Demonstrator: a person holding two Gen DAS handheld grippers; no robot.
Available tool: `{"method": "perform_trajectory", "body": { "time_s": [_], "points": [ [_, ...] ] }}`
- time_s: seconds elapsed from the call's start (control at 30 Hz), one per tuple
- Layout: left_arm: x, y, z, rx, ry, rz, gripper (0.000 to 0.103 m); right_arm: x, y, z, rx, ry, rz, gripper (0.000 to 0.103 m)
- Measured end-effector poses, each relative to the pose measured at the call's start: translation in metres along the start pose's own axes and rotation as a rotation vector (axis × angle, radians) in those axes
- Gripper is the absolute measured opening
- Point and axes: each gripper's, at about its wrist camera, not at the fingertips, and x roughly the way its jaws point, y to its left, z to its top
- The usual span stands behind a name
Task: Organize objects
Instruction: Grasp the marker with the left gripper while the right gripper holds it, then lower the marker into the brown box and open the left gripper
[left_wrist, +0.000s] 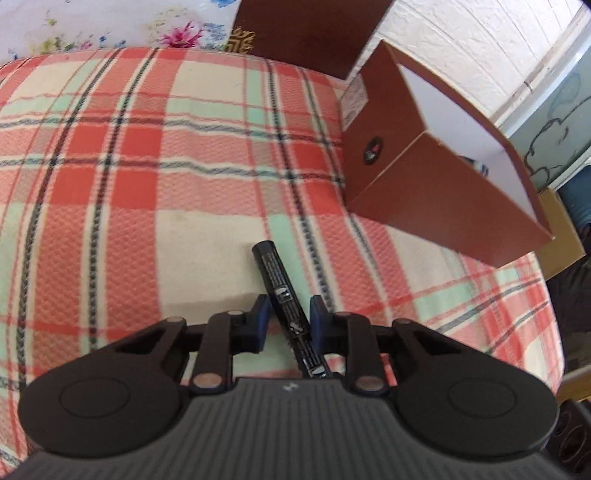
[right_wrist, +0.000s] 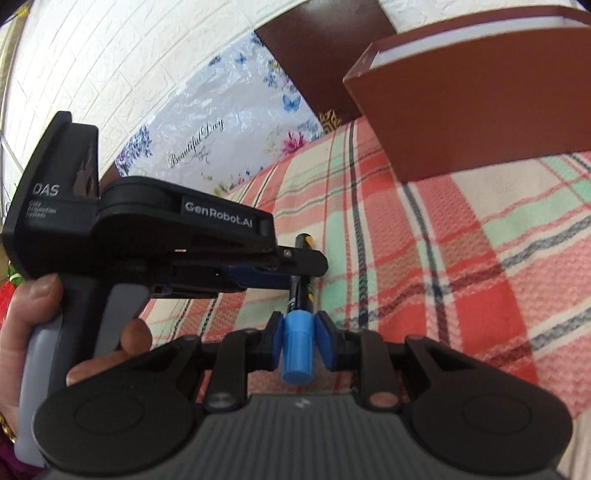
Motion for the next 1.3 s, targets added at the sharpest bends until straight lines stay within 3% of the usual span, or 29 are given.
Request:
{"method": "perform_trajectory", "body": {
  "time_s": [0.1, 0.23, 0.4, 0.5, 0.63, 0.8, 0.9, 1.1, 1.3],
  "points": [
    [-0.015, -0.031, 0.023, 0.058, -0.061, -0.053, 0.021, -0.013, -0.003, 0.012, -0.022, -0.075, -0.015, 0.02],
    [-0.028, -0.084, 0.063, 0.174, -0.161, -0.11, 0.02, -0.032, -0.004, 0.049, -0.09, -0.239, -0.074, 0.02],
    [-0.009, -0.14, 0.103, 0.29, -0.232, -0.133, 0.02, -0.033, -0.024, 0.104, -0.123, -0.384, -0.167, 0.02],
    [0.022, -0.149, 0.118, 0.3, -0.22, -0.099, 0.021, -0.015, -0.048, 0.132, -0.083, -0.394, -0.202, 0.021],
    [0.055, -0.144, 0.127, 0.296, -0.204, 0.03, 0.022, 0.013, -0.064, 0.15, -0.117, -0.399, -0.271, 0.025],
    [0.046, -0.127, 0.12, 0.283, -0.227, 0.033, 0.023, 0.008, -0.064, 0.134, -0.196, -0.458, -0.33, 0.038],
    [0.028, -0.126, 0.108, 0.289, -0.264, 0.031, 0.032, -0.005, -0.06, 0.119, -0.214, -0.499, -0.373, 0.042],
    [0.004, -0.136, 0.071, 0.396, -0.302, 0.092, 0.033, -0.064, -0.052, 0.072, -0.161, -0.559, -0.395, 0.048],
    [-0.011, -0.129, 0.031, 0.443, -0.284, 0.139, 0.038, -0.077, -0.043, 0.048, -0.108, -0.46, -0.401, 0.049]
  ]
}}
